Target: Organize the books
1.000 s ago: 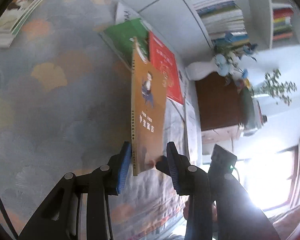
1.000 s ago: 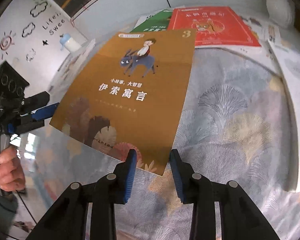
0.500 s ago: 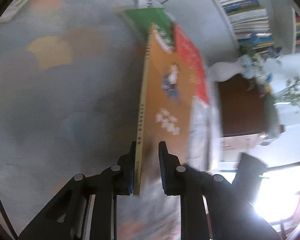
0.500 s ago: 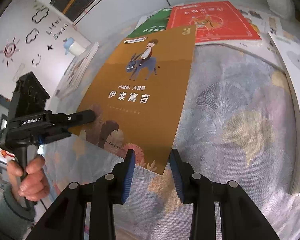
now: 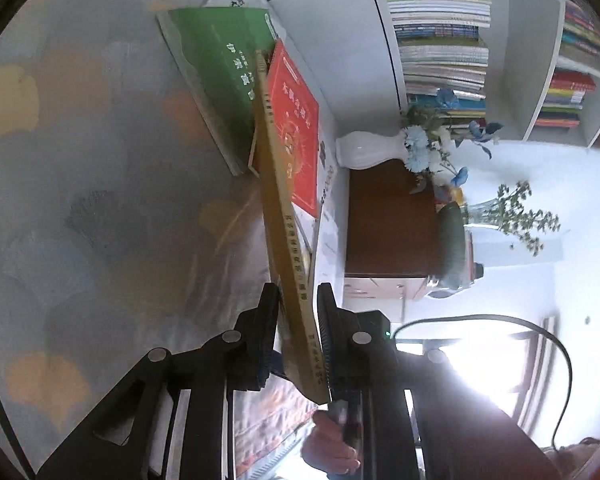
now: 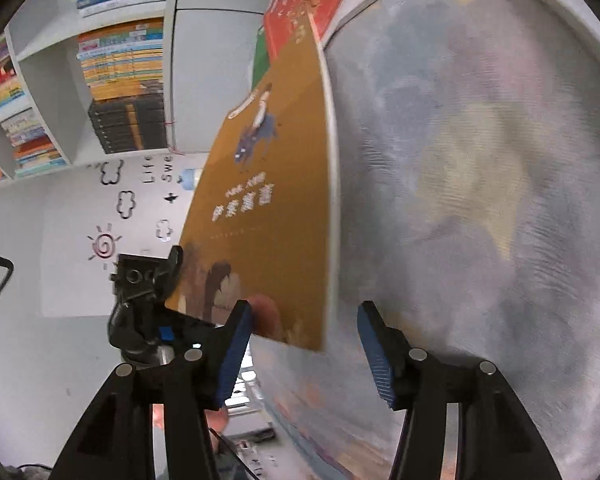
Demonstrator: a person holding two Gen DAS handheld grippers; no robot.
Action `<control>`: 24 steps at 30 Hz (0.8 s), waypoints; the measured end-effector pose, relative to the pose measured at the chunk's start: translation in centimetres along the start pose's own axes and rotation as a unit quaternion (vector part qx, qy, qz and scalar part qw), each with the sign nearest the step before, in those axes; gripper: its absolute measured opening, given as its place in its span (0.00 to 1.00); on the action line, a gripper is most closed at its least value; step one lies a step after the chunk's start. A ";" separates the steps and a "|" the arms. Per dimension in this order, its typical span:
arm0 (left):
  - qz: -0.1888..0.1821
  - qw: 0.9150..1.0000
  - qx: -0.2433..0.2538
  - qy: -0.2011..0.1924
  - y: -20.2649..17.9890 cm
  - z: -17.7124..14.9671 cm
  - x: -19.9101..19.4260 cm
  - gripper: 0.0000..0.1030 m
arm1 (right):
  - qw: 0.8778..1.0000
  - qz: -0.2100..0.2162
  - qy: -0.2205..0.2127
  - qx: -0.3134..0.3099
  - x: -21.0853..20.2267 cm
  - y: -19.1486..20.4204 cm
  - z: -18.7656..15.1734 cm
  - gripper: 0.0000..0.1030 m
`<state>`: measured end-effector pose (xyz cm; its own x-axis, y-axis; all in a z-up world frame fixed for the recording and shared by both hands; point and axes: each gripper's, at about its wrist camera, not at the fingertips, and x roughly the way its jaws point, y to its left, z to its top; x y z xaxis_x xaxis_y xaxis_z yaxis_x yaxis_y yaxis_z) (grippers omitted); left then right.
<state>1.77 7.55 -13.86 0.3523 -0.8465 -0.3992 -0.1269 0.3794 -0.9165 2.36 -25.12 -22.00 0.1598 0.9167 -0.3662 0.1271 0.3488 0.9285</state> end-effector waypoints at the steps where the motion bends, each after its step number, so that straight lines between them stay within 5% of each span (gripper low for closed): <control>1: 0.004 1.000 0.002 0.002 0.1 -0.1 0.0 0.15 | 1.000 0.009 0.000 0.006 0.3 0.0 0.3 0.51; 7: 0.068 0.998 0.017 0.009 0.7 -0.2 -0.5 0.15 | 0.999 -0.018 -0.040 -0.016 1.4 1.4 0.6 0.27; 10: 0.134 0.988 0.067 0.026 0.0 -0.7 0.1 0.15 | 0.991 -0.085 -0.048 -0.091 1.5 4.0 0.3 0.22; 15: 0.178 0.977 0.116 0.032 -1.2 -1.1 -0.2 0.15 | 0.944 -0.222 -0.046 -0.239 3.3 8.8 -2.0 0.22; 20: 0.209 0.962 0.171 0.042 -2.2 -1.5 -2.3 0.15 | 0.895 -0.285 -0.047 -0.341 4.7 12.1 -4.8 0.22; 24: 0.194 0.965 0.174 0.035 -2.4 -0.8 -5.0 0.15 | 0.848 -0.318 -0.042 -0.422 6.8 15.2 -7.2 0.22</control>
<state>-0.42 10.56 -9.65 0.2752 -0.6341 -0.7226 0.0873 0.7650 -0.6381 -1.70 -12.16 -9.97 0.3956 0.4859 -0.7794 -0.5271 0.8150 0.2406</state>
